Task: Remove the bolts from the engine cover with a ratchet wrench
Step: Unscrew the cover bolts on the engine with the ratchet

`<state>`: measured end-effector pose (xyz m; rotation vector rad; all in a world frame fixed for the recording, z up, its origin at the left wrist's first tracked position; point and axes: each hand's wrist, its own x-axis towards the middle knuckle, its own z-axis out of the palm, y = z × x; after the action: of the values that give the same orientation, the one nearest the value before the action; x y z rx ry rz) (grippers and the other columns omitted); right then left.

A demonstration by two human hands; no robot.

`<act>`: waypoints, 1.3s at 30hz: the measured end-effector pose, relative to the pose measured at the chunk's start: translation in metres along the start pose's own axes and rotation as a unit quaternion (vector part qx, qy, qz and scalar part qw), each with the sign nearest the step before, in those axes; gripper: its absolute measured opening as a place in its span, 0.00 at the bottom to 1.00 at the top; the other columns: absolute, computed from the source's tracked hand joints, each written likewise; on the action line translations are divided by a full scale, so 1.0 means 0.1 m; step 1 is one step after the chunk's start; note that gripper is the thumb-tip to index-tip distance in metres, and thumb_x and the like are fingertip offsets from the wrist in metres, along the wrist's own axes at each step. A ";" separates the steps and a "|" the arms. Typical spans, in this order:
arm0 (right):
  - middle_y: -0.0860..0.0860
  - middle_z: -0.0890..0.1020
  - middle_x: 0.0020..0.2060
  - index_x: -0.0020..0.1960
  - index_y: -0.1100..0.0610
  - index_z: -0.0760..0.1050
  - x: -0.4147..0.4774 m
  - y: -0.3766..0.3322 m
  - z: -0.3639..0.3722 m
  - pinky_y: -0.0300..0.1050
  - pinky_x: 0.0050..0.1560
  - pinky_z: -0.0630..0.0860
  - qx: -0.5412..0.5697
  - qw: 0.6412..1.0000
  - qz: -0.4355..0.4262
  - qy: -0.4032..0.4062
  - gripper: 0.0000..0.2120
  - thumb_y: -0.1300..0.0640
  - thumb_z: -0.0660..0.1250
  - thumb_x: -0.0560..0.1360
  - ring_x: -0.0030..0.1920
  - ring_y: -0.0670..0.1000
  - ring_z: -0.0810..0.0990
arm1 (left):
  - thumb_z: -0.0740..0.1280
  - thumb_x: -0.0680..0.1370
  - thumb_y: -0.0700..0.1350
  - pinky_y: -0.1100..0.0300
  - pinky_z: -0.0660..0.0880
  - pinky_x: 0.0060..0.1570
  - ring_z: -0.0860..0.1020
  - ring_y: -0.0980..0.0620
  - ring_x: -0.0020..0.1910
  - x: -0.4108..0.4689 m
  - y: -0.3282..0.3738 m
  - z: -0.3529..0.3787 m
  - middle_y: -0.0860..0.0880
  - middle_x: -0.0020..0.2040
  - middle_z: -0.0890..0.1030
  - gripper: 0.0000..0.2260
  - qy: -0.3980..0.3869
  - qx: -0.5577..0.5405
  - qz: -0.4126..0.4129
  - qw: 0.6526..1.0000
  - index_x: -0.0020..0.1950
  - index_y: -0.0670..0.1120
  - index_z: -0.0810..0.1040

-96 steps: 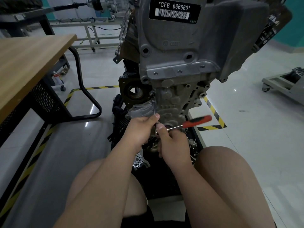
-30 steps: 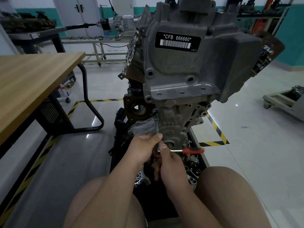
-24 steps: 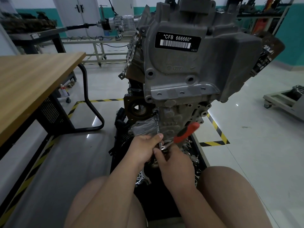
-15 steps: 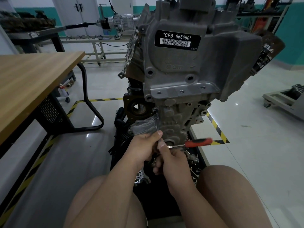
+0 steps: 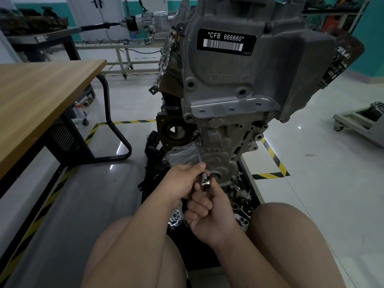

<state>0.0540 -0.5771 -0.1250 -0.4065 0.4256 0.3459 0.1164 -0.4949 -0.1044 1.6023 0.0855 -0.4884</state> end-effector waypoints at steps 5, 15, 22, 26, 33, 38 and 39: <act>0.47 0.61 0.17 0.37 0.56 0.74 0.03 0.01 -0.01 0.38 0.20 0.62 -0.046 0.999 -0.012 0.011 0.24 0.38 0.57 0.79 0.17 0.45 0.59 | 0.68 0.77 0.52 0.69 0.65 0.20 0.72 0.57 0.21 0.01 -0.02 -0.02 0.49 0.25 0.76 0.14 0.034 -0.001 0.022 0.999 0.33 0.48 0.83; 0.49 0.79 0.36 0.47 0.55 0.73 0.00 -0.12 -0.14 0.44 0.36 0.67 -0.736 0.566 -0.305 0.213 0.22 0.36 0.55 0.78 0.40 0.53 0.80 | 0.69 0.77 0.49 0.70 0.60 0.18 0.67 0.60 0.17 0.02 -0.03 0.03 0.54 0.21 0.74 0.14 0.058 0.002 0.027 0.998 0.33 0.46 0.82; 0.45 0.77 0.24 0.34 0.52 0.72 0.00 -0.18 -0.14 0.35 0.27 0.66 -0.622 0.682 -0.337 0.183 0.15 0.44 0.69 0.75 0.26 0.42 0.75 | 0.69 0.78 0.47 0.71 0.62 0.19 0.69 0.60 0.17 0.00 -0.02 0.06 0.54 0.22 0.76 0.12 0.052 -0.010 0.029 0.998 0.36 0.43 0.81; 0.52 0.72 0.19 0.25 0.52 0.73 -0.01 -0.11 -0.10 0.38 0.23 0.68 -0.390 0.871 -0.275 0.113 0.21 0.47 0.68 0.76 0.21 0.49 0.69 | 0.69 0.77 0.50 0.68 0.60 0.19 0.67 0.58 0.18 -0.01 0.00 0.04 0.52 0.24 0.75 0.13 0.040 -0.023 0.025 0.999 0.35 0.45 0.81; 0.47 0.61 0.18 0.33 0.54 0.80 0.03 -0.03 0.03 0.37 0.22 0.61 -0.073 0.995 -0.058 0.040 0.23 0.41 0.60 0.78 0.18 0.45 0.59 | 0.66 0.78 0.52 0.69 0.64 0.21 0.76 0.55 0.23 -0.02 0.00 0.05 0.48 0.26 0.79 0.13 0.020 -0.027 0.007 0.999 0.38 0.47 0.81; 0.45 0.63 0.15 0.36 0.58 0.75 -0.03 -0.06 0.01 0.35 0.19 0.62 0.076 0.996 0.022 -0.032 0.22 0.41 0.60 0.78 0.15 0.44 0.61 | 0.66 0.78 0.53 0.65 0.67 0.25 0.74 0.54 0.26 -0.01 0.00 0.03 0.48 0.29 0.78 0.16 0.007 -0.027 0.002 1.000 0.34 0.49 0.85; 0.46 0.63 0.15 0.37 0.58 0.75 -0.04 -0.07 0.01 0.35 0.18 0.62 0.087 0.995 0.029 -0.044 0.20 0.43 0.61 0.77 0.15 0.44 0.61 | 0.66 0.79 0.53 0.67 0.65 0.23 0.73 0.55 0.25 -0.01 0.01 0.02 0.48 0.29 0.78 0.16 0.005 -0.019 0.001 1.000 0.35 0.49 0.85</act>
<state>0.0541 -0.5831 -0.1200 -0.2076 0.3783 0.3793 0.1153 -0.4966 -0.1037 1.5679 0.1014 -0.4746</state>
